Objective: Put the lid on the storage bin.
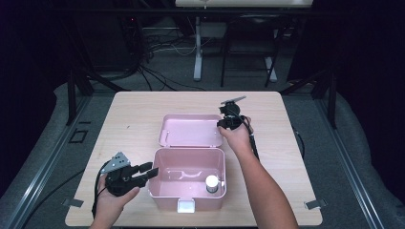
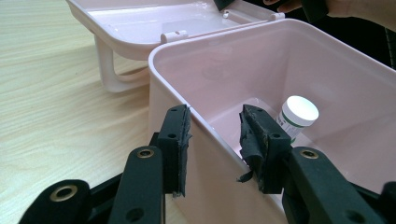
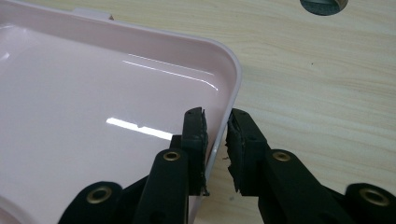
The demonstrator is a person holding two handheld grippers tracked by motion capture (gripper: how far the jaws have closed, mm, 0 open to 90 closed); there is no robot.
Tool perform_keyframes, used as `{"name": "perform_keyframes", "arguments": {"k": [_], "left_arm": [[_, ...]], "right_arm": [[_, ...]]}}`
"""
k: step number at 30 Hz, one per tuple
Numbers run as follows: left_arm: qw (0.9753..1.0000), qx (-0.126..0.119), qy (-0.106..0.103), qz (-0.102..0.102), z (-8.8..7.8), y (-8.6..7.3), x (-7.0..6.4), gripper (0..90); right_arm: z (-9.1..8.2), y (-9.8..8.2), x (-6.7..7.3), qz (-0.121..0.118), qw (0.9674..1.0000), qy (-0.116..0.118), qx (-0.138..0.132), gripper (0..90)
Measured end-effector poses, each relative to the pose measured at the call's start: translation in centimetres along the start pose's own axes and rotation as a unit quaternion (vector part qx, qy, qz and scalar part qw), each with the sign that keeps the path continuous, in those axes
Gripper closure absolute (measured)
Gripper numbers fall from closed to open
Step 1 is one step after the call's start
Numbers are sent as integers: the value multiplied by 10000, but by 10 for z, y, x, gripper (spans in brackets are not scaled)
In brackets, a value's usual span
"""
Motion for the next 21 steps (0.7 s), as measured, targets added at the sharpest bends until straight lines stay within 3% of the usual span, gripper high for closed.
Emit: {"name": "perform_keyframes", "arguments": {"k": [21], "left_arm": [[10000, -66, -37, -19, 1, 1, 0, 626]], "right_arm": [[-8, 6, 4, 153, 9996, -59, -208, 817]]}}
Point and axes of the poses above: each handheld gripper's, and its own axes: z roughly forward along the jaws, y roughly out of its top, x roughly to its left, the point moved 7 cm from there along z, roughly forward along the jaws, and after that the axes turned 2 degrees about -z, right-handed, at the moved point
